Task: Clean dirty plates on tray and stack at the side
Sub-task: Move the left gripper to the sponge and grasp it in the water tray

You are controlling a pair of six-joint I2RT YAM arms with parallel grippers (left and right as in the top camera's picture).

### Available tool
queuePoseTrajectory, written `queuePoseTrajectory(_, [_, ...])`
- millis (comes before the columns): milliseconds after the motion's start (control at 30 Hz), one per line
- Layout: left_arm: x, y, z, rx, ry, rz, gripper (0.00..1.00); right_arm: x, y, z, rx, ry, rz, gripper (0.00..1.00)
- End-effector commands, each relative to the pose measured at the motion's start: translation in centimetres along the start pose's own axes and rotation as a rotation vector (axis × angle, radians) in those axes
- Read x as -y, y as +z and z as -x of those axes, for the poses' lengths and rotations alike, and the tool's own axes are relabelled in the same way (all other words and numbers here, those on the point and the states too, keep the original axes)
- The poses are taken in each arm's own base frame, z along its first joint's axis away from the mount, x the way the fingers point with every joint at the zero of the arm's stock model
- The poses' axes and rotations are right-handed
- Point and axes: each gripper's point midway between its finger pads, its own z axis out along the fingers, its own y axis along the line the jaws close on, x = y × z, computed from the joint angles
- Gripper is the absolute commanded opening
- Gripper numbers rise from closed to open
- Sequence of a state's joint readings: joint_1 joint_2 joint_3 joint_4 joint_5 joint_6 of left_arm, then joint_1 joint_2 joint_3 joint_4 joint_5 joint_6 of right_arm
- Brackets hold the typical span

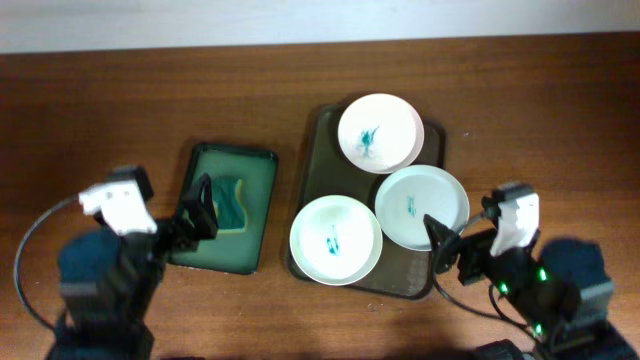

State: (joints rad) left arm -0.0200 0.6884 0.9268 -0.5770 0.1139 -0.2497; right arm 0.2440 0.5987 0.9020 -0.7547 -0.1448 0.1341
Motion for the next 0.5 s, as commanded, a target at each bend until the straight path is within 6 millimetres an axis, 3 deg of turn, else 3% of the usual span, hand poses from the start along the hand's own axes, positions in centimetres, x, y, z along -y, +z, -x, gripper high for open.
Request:
queuePoseTrajectory(0, [0.4, 2.5, 1.3, -0.184, 0.008, 0.022, 0.99, -0.6, 2.2, 0.7, -0.128, 0.027, 0.030, 0.98])
queuePoseTrajectory(100, [1.5, 5.4, -2.4, -0.385, -0.040, -0.071, 0.99, -1.5, 5.0, -1.8, -0.283, 0.065, 0.107, 0.98])
queuePoseTrajectory(133, [1.5, 6.5, -4.8, -0.487, -0.021, -0.078, 1.00, 0.2, 5.9, -3.4, -0.359, 0.161, 0.004, 0.98])
queuePoseTrajectory(167, [2.4, 7.7, -6.8, -0.568, 0.038, -0.111, 0.92, 2.9, 6.7, -5.2, -0.432, 0.262, -0.146, 0.98])
queuePoseTrajectory(267, [5.7, 10.5, -10.2, -0.665, 0.163, -0.177, 0.74, 7.9, 8.8, -7.7, -0.552, 0.412, -0.222, 0.98])
queuePoseTrajectory(300, [6.0, 12.7, -11.4, -0.697, 0.254, -0.092, 0.78, 8.3, 9.2, -8.5, -0.589, 0.450, -0.164, 0.95])
queuePoseTrajectory(333, [4.4, 14.8, -12.2, -0.733, 0.326, 0.044, 0.81, 9.7, 9.2, -9.5, -0.627, 0.527, -0.162, 0.91])
queuePoseTrajectory(367, [2.3, 16.8, -14.5, -0.812, 0.324, 0.152, 0.75, 11.1, 8.7, -10.4, -0.656, 0.557, -0.190, 0.91])
queuePoseTrajectory(433, [-1.9, 17.6, -19.2, -0.980, 0.195, 0.306, 0.63, 12.0, 7.3, -11.4, -0.694, 0.601, -0.220, 0.91])
queuePoseTrajectory(467, [-3.2, 17.7, -20.6, -1.033, 0.142, 0.334, 0.59, 11.9, 7.2, -11.5, -0.700, 0.587, -0.214, 0.91])
